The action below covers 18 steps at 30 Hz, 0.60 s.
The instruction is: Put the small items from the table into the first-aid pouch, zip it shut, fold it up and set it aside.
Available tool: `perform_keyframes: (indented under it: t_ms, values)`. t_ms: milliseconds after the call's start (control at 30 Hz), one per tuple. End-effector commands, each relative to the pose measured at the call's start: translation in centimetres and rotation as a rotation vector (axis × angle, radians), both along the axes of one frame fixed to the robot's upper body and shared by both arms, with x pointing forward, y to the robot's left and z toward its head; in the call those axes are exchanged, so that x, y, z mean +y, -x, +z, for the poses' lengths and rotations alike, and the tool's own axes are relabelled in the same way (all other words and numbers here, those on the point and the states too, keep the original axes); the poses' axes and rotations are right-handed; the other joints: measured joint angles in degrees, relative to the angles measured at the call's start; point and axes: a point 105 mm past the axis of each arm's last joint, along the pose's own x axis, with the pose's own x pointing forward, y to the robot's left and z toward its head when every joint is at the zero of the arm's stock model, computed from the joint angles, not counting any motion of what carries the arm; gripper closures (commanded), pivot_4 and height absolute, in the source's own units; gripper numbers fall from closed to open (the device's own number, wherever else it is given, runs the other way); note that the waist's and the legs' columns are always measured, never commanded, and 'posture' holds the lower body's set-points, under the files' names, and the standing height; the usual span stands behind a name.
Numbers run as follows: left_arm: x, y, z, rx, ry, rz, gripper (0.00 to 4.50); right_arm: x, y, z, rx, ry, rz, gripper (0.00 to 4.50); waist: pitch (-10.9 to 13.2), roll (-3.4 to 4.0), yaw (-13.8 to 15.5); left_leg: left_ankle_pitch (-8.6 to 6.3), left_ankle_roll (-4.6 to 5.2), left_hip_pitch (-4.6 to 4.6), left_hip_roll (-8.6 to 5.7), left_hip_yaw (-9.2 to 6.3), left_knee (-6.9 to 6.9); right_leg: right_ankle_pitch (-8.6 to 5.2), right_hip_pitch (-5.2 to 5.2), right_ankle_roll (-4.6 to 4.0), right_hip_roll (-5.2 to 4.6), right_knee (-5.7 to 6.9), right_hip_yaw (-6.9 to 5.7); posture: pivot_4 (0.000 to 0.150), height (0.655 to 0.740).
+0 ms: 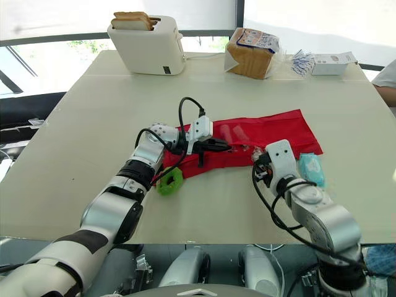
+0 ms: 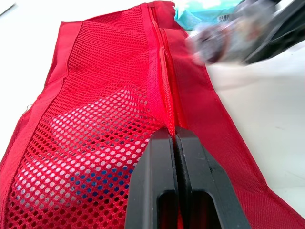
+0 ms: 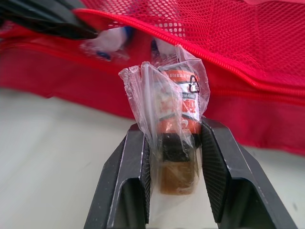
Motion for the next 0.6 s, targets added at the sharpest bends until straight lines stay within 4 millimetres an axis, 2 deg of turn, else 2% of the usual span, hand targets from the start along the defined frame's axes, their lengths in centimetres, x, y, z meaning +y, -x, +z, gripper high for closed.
perform_keyframes:
  t_ms: [33, 133, 300, 400, 600]
  values:
    - [-0.6, 0.4, 1.7, -0.042, 0.055, -0.039, 4.5, 0.3, -2.2, 0.4, -0.04, -0.036, -0.023, 3.55, 0.0, 0.02, 0.0, 0.0, 0.0, -0.01, 0.0, 0.03, -0.01, 0.0, -0.02, 0.0, 0.0, 0.0, 0.03, 0.15, 0.74]
    - [-0.6, 0.9, 1.3, -0.043, 0.04, -0.063, 4.5, 0.3, -3.6, 0.1, -0.05, -0.015, -0.031, 3.55, 0.0, 0.03, -0.1, 0.01, -0.01, -0.01, 0.0, 0.04, 0.0, 0.0, -0.02, 0.0, -0.01, 0.0, 0.05, 0.15, 0.74]
    - [-0.3, 1.1, 1.1, -0.039, 0.033, -0.057, 4.5, -0.3, -5.1, 1.7, -0.141, -0.074, -0.09, 3.55, 0.0, 0.03, -0.1, 0.01, -0.01, 0.0, 0.0, 0.05, 0.0, 0.0, -0.03, 0.0, -0.01, 0.03, 0.07, 0.15, 0.74]
    - [-0.2, 1.2, 0.9, -0.032, 0.026, -0.058, 4.5, 0.1, -5.3, 1.8, -0.148, -0.171, -0.11, 3.55, 0.0, 0.03, 0.0, 0.01, -0.01, 0.0, 0.01, 0.06, 0.0, 0.0, -0.03, 0.0, -0.01, 0.05, 0.09, 0.15, 0.74]
    - [0.1, 1.0, 0.9, -0.019, 0.01, -0.048, 4.5, 0.4, -5.1, 1.4, -0.152, -0.174, -0.117, 3.55, 0.0, 0.03, 0.0, 0.01, -0.01, 0.0, 0.01, 0.06, 0.0, 0.0, -0.05, 0.0, -0.01, 0.06, 0.09, 0.15, 0.74]
